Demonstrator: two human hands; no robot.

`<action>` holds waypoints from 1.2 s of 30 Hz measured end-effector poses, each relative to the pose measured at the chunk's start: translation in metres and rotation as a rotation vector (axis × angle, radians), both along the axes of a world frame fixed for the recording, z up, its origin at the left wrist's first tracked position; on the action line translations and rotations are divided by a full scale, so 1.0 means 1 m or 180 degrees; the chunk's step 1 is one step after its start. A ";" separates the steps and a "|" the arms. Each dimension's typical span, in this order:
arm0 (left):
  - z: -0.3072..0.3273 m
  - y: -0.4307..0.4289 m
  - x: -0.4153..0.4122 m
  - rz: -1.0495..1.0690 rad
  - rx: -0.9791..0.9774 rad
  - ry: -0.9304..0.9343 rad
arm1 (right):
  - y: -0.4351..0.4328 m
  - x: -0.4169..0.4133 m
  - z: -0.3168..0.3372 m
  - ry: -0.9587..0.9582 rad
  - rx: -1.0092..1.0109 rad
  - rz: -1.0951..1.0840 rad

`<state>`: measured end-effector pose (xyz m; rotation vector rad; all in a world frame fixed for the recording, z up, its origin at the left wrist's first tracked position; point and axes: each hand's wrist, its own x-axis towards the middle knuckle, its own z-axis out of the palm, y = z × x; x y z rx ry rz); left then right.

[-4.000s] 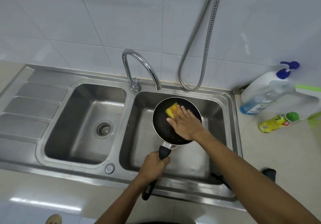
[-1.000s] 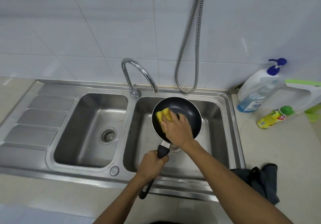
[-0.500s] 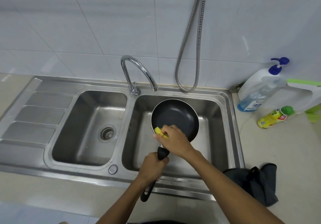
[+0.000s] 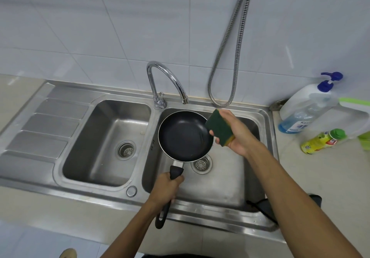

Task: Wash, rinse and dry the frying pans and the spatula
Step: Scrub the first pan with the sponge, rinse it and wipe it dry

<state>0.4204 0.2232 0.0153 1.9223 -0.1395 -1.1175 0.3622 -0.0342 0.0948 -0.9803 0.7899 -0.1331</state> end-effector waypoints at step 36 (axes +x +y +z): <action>-0.004 0.004 -0.016 0.0051 -0.0014 0.0119 | -0.016 0.012 -0.070 0.1450 -0.2102 -0.0632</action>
